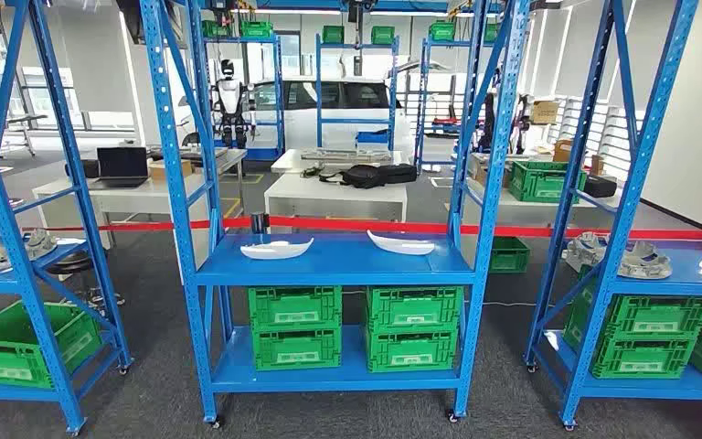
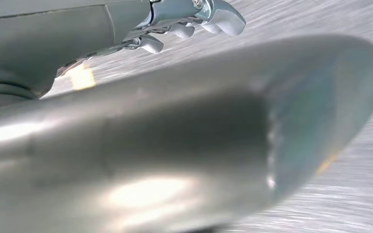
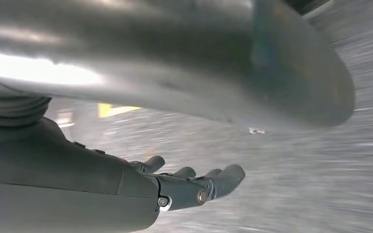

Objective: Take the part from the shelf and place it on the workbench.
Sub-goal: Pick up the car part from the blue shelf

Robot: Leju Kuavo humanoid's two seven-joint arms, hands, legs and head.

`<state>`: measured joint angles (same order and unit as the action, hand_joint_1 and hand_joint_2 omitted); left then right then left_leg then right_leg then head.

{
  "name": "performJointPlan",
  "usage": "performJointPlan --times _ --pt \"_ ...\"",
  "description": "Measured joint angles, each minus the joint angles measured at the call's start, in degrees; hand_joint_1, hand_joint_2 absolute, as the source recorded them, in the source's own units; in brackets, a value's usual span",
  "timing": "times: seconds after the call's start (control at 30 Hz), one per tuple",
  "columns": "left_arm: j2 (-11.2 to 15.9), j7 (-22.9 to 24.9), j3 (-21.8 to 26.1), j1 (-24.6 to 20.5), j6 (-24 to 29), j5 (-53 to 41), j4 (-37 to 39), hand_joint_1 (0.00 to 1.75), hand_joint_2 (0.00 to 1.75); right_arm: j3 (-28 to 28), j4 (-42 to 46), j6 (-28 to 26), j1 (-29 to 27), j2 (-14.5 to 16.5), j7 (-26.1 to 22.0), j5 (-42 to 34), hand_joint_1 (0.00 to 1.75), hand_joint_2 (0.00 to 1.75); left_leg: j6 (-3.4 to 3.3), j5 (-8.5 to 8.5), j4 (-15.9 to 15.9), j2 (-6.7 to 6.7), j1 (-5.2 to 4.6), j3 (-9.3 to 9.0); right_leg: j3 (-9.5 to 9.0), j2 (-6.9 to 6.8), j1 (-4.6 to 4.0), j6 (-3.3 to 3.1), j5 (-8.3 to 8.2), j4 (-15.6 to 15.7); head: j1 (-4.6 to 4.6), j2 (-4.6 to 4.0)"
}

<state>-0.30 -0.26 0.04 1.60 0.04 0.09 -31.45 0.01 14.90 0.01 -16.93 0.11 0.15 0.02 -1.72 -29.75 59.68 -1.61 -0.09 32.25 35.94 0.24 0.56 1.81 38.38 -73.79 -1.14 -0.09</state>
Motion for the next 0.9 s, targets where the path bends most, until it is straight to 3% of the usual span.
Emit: performJointPlan --times 0.1,0.13,0.2,0.27,0.33,0.4,0.47,0.53,0.6,0.63,0.7,0.77,0.9 --pt "0.09 0.01 0.01 -0.91 0.00 0.00 -1.64 0.00 0.00 0.01 -1.68 -0.02 -1.32 -0.02 0.01 0.00 0.00 0.00 -0.12 -0.67 0.01 -0.58 -0.27 -0.84 2.45 0.00 -0.11 -0.30 0.17 -1.05 -0.08 0.00" --pt "0.12 0.02 0.01 -0.77 0.00 0.00 -1.81 0.00 0.00 0.01 -1.92 -0.02 -1.37 -0.02 -0.02 0.00 0.00 0.00 -0.12 -1.07 0.00 -0.70 -0.40 -1.41 2.29 0.00 -0.24 -0.58 -1.68 1.23 -0.11 0.00" --pt "0.06 0.13 0.02 0.58 0.00 0.00 -0.83 0.00 0.00 0.01 -1.22 -0.02 -0.08 -0.03 -0.11 0.00 0.00 0.00 -0.01 -1.94 -0.06 -0.49 -0.59 -2.49 0.26 -0.04 -0.76 -1.41 -6.76 8.34 -0.09 0.00" --pt "-0.07 0.25 0.02 2.95 0.00 0.00 1.63 0.00 0.00 0.01 0.85 -0.01 2.55 -0.01 -0.16 0.01 0.00 0.00 0.39 -2.79 -0.23 -0.08 -0.65 -3.00 -1.06 0.04 -1.41 -2.13 -6.82 12.04 -0.09 0.00" --pt "-0.16 0.28 0.02 6.01 0.00 0.00 5.07 0.00 0.00 0.01 4.20 -0.01 5.63 0.03 -0.19 0.01 0.00 0.00 1.05 -2.96 0.12 0.31 -0.83 -3.76 -1.48 0.34 -1.53 -2.79 -5.65 12.83 -0.10 0.01" --pt "-0.21 0.28 0.01 9.29 -0.01 0.00 8.95 0.00 0.00 0.01 8.15 -0.01 8.68 0.15 -0.19 0.01 0.00 0.00 1.70 -3.45 1.19 0.60 -1.03 -4.49 -2.89 0.53 -1.01 -3.53 -7.80 13.86 -0.06 0.02" --pt "-0.15 0.28 0.00 12.14 -0.02 0.00 12.87 0.00 0.00 -0.01 11.83 -0.01 11.79 0.24 -0.20 0.01 0.00 0.00 2.49 -5.30 4.93 0.75 -0.80 -2.63 -4.18 0.70 -0.60 -3.97 -8.44 14.07 0.02 -0.01" --pt "0.07 0.28 0.00 14.44 -0.02 0.00 16.31 0.00 0.00 -0.01 15.11 -0.01 14.53 0.22 -0.22 0.02 0.00 0.00 3.25 -8.08 11.29 0.86 -0.35 1.73 -4.63 1.24 -0.47 -4.03 -7.91 14.07 0.10 -0.03" --pt "0.28 0.30 0.00 15.97 -0.02 0.00 18.38 0.00 0.00 -0.01 17.20 -0.01 15.90 0.22 -0.22 0.02 0.00 0.00 3.62 -9.13 14.06 0.91 -0.05 4.90 -5.30 1.76 -0.31 -3.74 -7.19 14.07 0.16 -0.02" --pt "0.33 0.29 0.00 16.18 -0.02 0.00 18.71 0.00 0.00 -0.01 17.54 -0.01 15.91 0.22 -0.18 0.02 0.00 0.00 3.72 -7.88 12.61 0.94 0.03 5.10 -5.86 1.88 -0.20 -3.54 -6.74 14.07 0.18 -0.02" --pt "0.36 0.23 0.00 15.33 -0.02 0.00 17.90 0.00 0.00 -0.02 16.98 -0.01 14.67 0.22 -0.10 0.02 0.00 0.00 3.75 -2.59 6.21 1.13 0.15 3.56 -7.11 1.68 0.03 -3.04 -5.69 14.14 0.21 -0.02" --pt "0.23 0.16 0.00 12.93 -0.02 0.00 15.62 0.00 0.00 -0.04 14.94 -0.02 12.29 0.21 -0.03 0.01 0.00 0.00 3.29 0.14 1.87 1.45 -0.04 2.35 -7.78 1.22 0.04 -2.41 -4.83 14.38 0.22 -0.03" --pt "0.02 0.04 0.00 6.74 -0.02 0.00 8.37 0.00 0.00 -0.03 8.23 0.01 5.99 0.26 -0.02 0.00 0.00 0.00 1.18 0.38 0.88 1.23 0.05 1.38 -8.73 0.53 -0.19 -1.20 -4.48 13.59 0.13 0.03"
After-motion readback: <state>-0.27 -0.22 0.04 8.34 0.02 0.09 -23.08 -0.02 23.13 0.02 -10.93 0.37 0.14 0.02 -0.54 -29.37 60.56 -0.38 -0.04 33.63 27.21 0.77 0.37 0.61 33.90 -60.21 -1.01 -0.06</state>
